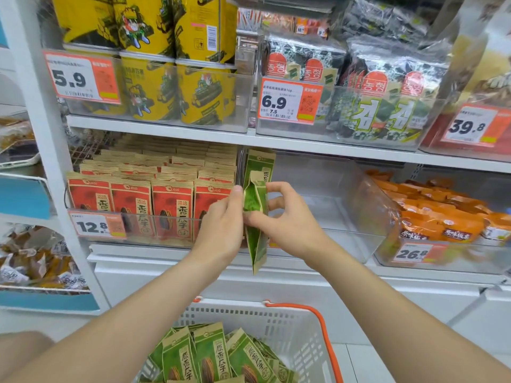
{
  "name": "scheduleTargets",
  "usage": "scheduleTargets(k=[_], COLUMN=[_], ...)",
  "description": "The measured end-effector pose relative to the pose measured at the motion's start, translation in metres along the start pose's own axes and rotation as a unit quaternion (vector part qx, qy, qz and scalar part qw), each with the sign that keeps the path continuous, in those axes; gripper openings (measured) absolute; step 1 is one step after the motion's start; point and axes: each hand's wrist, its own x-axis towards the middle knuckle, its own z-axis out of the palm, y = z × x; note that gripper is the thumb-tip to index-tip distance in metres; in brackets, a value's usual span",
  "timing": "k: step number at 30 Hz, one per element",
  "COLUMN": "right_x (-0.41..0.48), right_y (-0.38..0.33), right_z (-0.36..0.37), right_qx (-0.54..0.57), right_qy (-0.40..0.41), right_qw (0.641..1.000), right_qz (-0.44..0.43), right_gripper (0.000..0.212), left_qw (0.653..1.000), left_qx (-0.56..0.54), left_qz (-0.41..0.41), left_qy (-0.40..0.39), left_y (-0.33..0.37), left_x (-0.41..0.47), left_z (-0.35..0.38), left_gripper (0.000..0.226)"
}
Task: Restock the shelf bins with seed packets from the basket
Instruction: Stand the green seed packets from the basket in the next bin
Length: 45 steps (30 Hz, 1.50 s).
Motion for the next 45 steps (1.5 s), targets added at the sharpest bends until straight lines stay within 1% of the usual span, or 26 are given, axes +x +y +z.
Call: scheduleTargets(k=[1,3,5,7,10,12,13,15,17,20,22,24,26,28,30,31,32,34,35,37,39,40,41,42,43,45], right_x=[-0.001,-0.003,-0.007,-0.011,-0.015,-0.014,-0.013,-0.011,-0.011,-0.008,-0.007,-0.005,-0.005,-0.007,-0.008,-0.008,-0.008,-0.006,-0.005,-0.006,-0.007,-0.007,-0.005,-0.003,0.001,0.007], right_y=[0.002,0.003,0.000,-0.005,-0.007,-0.008,-0.008,-0.012,-0.014,-0.012,-0.009,-0.007,-0.006,-0.004,-0.002,-0.002,-0.003,-0.003,-0.002,-0.002,-0.003,-0.004,-0.005,-0.004,-0.003,-0.002], right_z=[0.000,-0.002,-0.005,-0.009,-0.007,-0.005,-0.006,-0.012,-0.024,-0.039,-0.043,-0.045,-0.044,-0.036,-0.028,-0.025,-0.024,-0.024,-0.025,-0.025,-0.025,-0.026,-0.028,-0.031,-0.037,-0.052], right_qx=[-0.021,-0.027,-0.039,-0.067,-0.060,-0.051,-0.053,-0.026,0.017,0.017,0.045,0.047,0.029,0.029,0.034,0.038,0.041,0.041,0.044,0.044,0.035,0.038,0.045,0.043,0.024,-0.048], right_qy=[0.009,0.007,0.008,0.026,0.060,0.086,0.081,0.043,-0.013,-0.074,-0.109,-0.097,-0.058,-0.042,-0.030,-0.023,-0.016,-0.014,-0.021,-0.039,-0.048,-0.050,-0.046,-0.029,0.003,0.087], right_qw=[1.000,1.000,0.999,0.996,0.995,0.995,0.995,0.999,1.000,0.997,0.993,0.994,0.998,0.998,0.999,0.999,0.999,0.999,0.999,0.998,0.998,0.998,0.997,0.995,0.991,0.967], right_qz=[-0.006,-0.014,-0.027,-0.046,-0.042,-0.026,-0.014,0.010,0.018,0.002,0.006,0.015,0.021,0.023,0.025,0.024,0.020,0.002,-0.009,-0.022,-0.021,-0.025,-0.044,-0.082,-0.135,-0.234], right_gripper=[0.066,0.060,0.054,0.051,0.043,0.045,0.049,0.055,0.052,0.038,0.036,0.036,0.035,0.034,0.034,0.034,0.033,0.031,0.029,0.029,0.029,0.029,0.028,0.028,0.028,0.028], left_qw=[1.000,0.997,0.995,0.995,0.993,0.988,0.985,0.983,0.984,0.987,0.991,0.995,0.996,0.997,0.998,0.998,0.997,0.994,0.993,0.992,0.992,0.990,0.985,0.975,0.960,0.924], left_qx=[-0.010,-0.036,-0.034,-0.037,-0.054,-0.098,-0.119,-0.133,-0.121,-0.112,-0.104,-0.074,-0.037,-0.004,-0.034,-0.041,-0.039,-0.033,-0.040,-0.065,-0.064,-0.036,0.014,0.071,0.123,0.203], left_qz=[0.017,0.038,0.049,0.053,0.036,0.005,-0.002,0.002,0.021,0.042,0.052,0.059,0.062,0.059,0.037,0.038,0.056,0.105,0.112,0.102,0.104,0.125,0.158,0.194,0.231,0.299], left_qy=[-0.019,-0.064,-0.079,-0.082,-0.094,-0.117,-0.125,-0.128,-0.129,-0.107,-0.071,-0.043,-0.046,-0.041,-0.034,-0.036,-0.035,-0.019,0.001,0.031,0.042,0.053,0.067,0.083,0.099,0.123], left_y=[0.004,0.008,0.009,0.009,0.007,0.006,0.008,0.010,0.009,0.005,0.000,-0.002,-0.006,-0.008,-0.008,-0.007,-0.006,-0.006,-0.008,-0.011,-0.013,-0.012,-0.011,-0.010,-0.008,0.000], left_x=[-0.004,-0.010,-0.013,-0.014,-0.012,-0.008,-0.008,-0.007,-0.009,-0.008,-0.002,0.001,0.003,0.005,0.005,0.005,0.005,0.004,0.004,0.006,0.008,0.008,0.010,0.011,0.013,0.012], left_z=[0.003,0.007,0.007,0.008,0.009,0.008,0.006,0.003,0.005,0.008,0.006,0.002,0.000,0.001,0.001,0.001,0.001,0.001,0.001,0.000,0.000,0.000,-0.001,-0.002,-0.002,-0.005], left_gripper=[0.055,0.053,0.048,0.047,0.045,0.043,0.042,0.040,0.040,0.038,0.038,0.039,0.042,0.051,0.063,0.064,0.062,0.050,0.044,0.038,0.041,0.047,0.053,0.056,0.052,0.032])
